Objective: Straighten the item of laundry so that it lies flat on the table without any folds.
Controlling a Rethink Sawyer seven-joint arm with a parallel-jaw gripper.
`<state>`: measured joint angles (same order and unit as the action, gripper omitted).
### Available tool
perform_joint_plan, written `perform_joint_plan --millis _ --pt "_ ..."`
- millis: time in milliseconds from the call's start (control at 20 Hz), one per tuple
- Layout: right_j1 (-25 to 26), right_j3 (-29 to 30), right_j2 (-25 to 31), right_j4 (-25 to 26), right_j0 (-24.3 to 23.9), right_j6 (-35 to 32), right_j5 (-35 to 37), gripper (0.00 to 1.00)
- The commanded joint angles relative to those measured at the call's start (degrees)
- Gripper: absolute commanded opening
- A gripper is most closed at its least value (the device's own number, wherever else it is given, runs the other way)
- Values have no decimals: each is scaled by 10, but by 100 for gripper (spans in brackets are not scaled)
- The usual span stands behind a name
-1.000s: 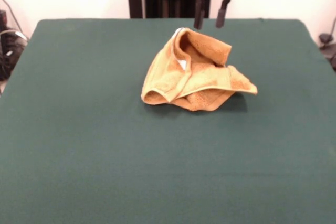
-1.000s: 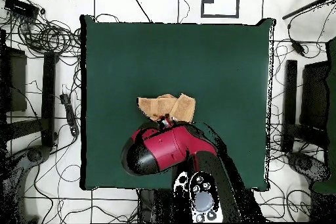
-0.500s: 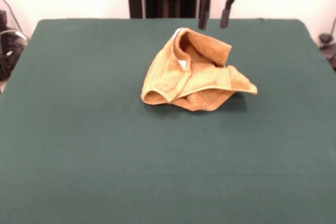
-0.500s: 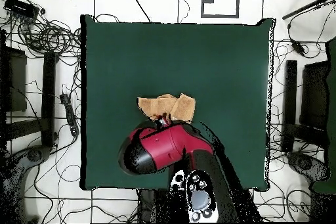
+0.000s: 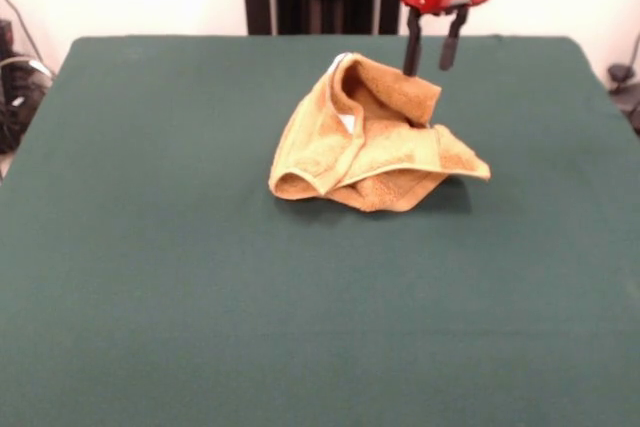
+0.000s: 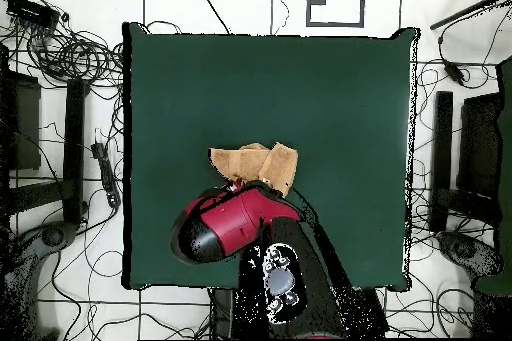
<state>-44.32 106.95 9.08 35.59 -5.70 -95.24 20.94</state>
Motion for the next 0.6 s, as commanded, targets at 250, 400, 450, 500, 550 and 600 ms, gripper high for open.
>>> perform_joint_plan --millis 250,400,450,500,550,600 --pt "29 -36 30 34 -14 12 18 100" --pt "23 -35 26 36 -18 8 17 100" --pt "19 -33 26 35 -19 8 19 100" --pt "16 -32 28 34 -21 10 21 100" --pt "17 -33 27 35 -20 10 21 100" --pt "18 -34 26 37 -19 10 20 100"
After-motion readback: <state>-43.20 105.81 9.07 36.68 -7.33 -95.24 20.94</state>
